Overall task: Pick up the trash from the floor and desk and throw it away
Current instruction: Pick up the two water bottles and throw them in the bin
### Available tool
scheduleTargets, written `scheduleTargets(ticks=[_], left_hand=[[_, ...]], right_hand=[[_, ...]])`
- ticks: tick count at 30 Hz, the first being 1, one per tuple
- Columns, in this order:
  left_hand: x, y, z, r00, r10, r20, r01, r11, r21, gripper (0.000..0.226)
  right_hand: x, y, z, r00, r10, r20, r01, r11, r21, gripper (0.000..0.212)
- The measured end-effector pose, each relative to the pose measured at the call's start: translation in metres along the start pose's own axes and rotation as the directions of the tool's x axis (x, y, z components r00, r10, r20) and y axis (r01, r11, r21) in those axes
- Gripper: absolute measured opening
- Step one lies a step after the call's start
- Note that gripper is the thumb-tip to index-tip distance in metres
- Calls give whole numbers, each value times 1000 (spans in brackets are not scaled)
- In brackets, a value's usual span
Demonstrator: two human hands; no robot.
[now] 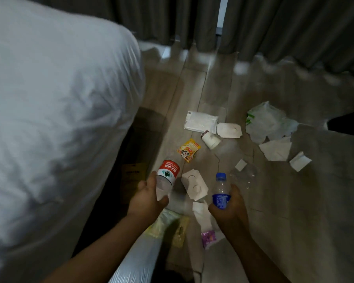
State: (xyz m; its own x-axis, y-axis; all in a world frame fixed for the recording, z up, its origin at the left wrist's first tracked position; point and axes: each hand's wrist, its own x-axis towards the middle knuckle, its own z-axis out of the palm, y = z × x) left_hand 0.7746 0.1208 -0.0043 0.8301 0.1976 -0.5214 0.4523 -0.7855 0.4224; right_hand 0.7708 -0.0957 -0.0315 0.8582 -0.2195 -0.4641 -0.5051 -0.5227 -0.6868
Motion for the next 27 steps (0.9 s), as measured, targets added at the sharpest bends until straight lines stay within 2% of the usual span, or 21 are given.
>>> scheduleTargets(ticks=[6, 10, 14, 17, 24, 27], left_hand=[[-99, 68, -104, 999, -5, 47, 4, 1000, 8, 81], [-171, 125, -177, 1000, 2, 29, 1, 994, -108, 79], [-244, 183, -240, 999, 34, 0, -33, 979, -199, 78], [-295, 222, -282, 995, 90, -52, -101, 958, -269, 77], [-386, 283, -339, 971, 202, -126, -238, 846, -477, 67], [-410, 299, -361, 940, 287, -183, -340, 753, -564, 51]], right_hand=[[-82, -94, -85, 999, 33, -8, -33, 999, 38, 93], [-142, -158, -153, 1000, 12, 14, -13, 997, 76, 91], [-203, -217, -225, 998, -38, -57, 43, 995, 86, 87], [-241, -259, -278, 991, -67, -119, 87, 982, 166, 85], [-326, -322, -384, 948, -109, -300, 211, 919, 332, 83], [-356, -347, -415, 915, -128, -383, 279, 885, 372, 83]])
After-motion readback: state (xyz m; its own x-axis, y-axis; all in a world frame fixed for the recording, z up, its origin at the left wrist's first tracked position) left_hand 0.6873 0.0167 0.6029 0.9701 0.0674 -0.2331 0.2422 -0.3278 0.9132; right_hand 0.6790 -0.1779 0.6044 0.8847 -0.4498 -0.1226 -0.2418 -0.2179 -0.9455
